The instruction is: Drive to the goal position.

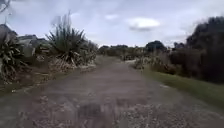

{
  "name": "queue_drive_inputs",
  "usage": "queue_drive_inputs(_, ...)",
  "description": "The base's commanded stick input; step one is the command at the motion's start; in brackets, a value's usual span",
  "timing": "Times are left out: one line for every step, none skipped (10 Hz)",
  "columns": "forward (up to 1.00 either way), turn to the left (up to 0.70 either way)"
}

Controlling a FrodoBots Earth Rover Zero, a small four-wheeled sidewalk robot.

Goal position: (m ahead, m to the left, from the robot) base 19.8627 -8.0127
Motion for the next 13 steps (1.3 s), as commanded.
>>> queue_drive_inputs(0.70,0.00)
queue_drive_inputs(0.70,0.00)
queue_drive_inputs(0.70,0.00)
queue_drive_inputs(0.70,0.00)
queue_drive_inputs(0.70,0.00)
queue_drive_inputs(0.70,0.00)
queue_drive_inputs(0.70,0.00)
queue_drive_inputs(0.70,0.00)
queue_drive_inputs(0.70,0.00)
queue_drive_inputs(0.70,0.00)
queue_drive_inputs(0.70,0.00)
queue_drive_inputs(0.70,0.00)
queue_drive_inputs(0.70,0.00)
